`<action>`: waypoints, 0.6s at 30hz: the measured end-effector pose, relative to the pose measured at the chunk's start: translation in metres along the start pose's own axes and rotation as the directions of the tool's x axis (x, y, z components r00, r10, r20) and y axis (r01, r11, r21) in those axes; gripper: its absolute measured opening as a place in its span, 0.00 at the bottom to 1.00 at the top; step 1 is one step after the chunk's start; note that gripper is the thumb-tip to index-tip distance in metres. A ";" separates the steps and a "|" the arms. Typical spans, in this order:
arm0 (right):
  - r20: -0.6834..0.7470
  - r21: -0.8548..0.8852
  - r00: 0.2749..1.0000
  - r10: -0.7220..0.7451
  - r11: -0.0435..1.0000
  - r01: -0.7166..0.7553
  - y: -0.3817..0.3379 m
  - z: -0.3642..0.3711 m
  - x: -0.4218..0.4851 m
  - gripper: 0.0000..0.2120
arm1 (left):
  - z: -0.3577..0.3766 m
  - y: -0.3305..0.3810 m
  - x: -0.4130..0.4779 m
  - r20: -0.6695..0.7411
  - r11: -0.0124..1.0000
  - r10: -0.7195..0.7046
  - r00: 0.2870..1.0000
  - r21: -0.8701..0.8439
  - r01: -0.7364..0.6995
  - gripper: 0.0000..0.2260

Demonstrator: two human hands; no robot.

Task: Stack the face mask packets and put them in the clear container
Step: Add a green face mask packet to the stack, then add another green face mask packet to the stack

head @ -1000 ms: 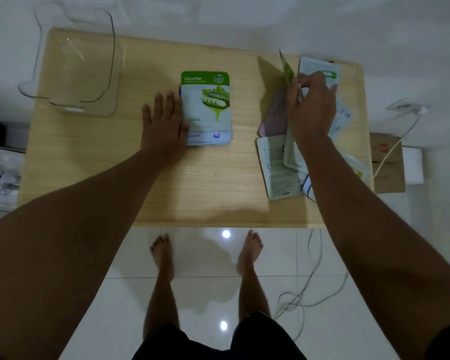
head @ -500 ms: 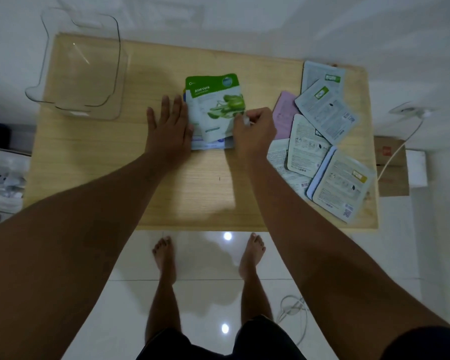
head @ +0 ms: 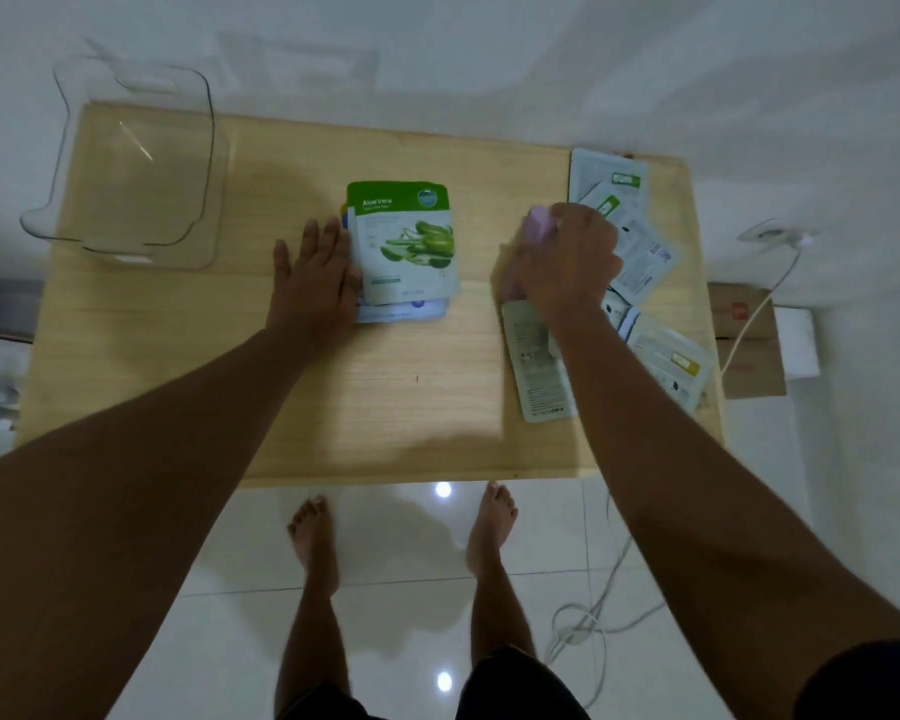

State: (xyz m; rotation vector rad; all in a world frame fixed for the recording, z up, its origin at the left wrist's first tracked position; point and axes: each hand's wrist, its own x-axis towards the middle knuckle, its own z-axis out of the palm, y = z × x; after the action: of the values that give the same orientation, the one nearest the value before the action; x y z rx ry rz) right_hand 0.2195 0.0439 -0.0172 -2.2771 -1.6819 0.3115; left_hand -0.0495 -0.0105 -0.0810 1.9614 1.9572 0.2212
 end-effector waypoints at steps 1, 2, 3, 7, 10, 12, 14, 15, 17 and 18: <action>0.035 -0.064 0.997 0.063 0.996 -0.061 0.011 0.000 0.010 0.24 | 0.001 0.000 0.000 -0.009 1.000 0.003 1.000 0.004 -0.002 0.25; 0.079 -0.101 0.991 0.111 0.990 -0.103 0.021 -0.001 0.017 0.28 | 0.002 0.000 -0.001 -0.015 1.000 0.003 1.000 0.012 -0.003 0.25; 0.119 -0.108 0.983 0.137 0.986 -0.124 0.029 -0.003 0.023 0.29 | 0.003 0.000 -0.001 -0.018 1.000 0.001 1.000 0.023 0.000 0.25; 0.137 -0.155 0.988 0.069 0.987 -0.047 0.038 -0.009 0.025 0.17 | 0.005 0.001 -0.002 -0.019 0.997 -0.003 1.000 0.071 0.005 0.25; 0.109 -0.195 0.994 -0.004 0.981 0.025 0.035 -0.009 0.020 0.18 | 0.006 0.001 -0.002 -0.022 0.996 -0.005 1.000 0.094 0.007 0.25; 0.090 -0.180 0.996 -0.012 0.983 0.028 0.037 -0.008 0.021 0.18 | 0.006 0.002 -0.003 -0.027 0.996 -0.006 1.000 0.092 0.009 0.25; 0.059 -0.165 0.998 -0.016 0.986 0.025 0.036 -0.011 0.023 0.17 | 0.007 0.002 -0.003 -0.028 0.996 -0.007 1.000 0.091 0.010 0.25; 0.039 -0.157 0.999 -0.027 0.987 0.033 0.033 -0.013 0.022 0.17 | 0.007 0.003 -0.003 -0.028 0.996 -0.009 1.000 0.092 0.012 0.25; 0.007 -0.136 0.997 -0.083 0.987 0.083 0.027 -0.015 0.020 0.16 | 0.007 0.003 -0.002 -0.025 0.996 -0.013 1.000 0.090 0.015 0.25; -0.002 -0.113 0.992 -0.124 0.986 0.123 0.024 -0.015 0.018 0.15 | 0.006 0.003 -0.002 -0.020 0.996 -0.015 1.000 0.091 0.017 0.25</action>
State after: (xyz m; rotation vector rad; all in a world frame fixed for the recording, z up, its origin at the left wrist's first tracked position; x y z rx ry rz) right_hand 0.2510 0.0527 -0.0114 -2.2353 -1.8700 0.1827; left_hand -0.0448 -0.0136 -0.0856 2.0060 2.0282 0.1502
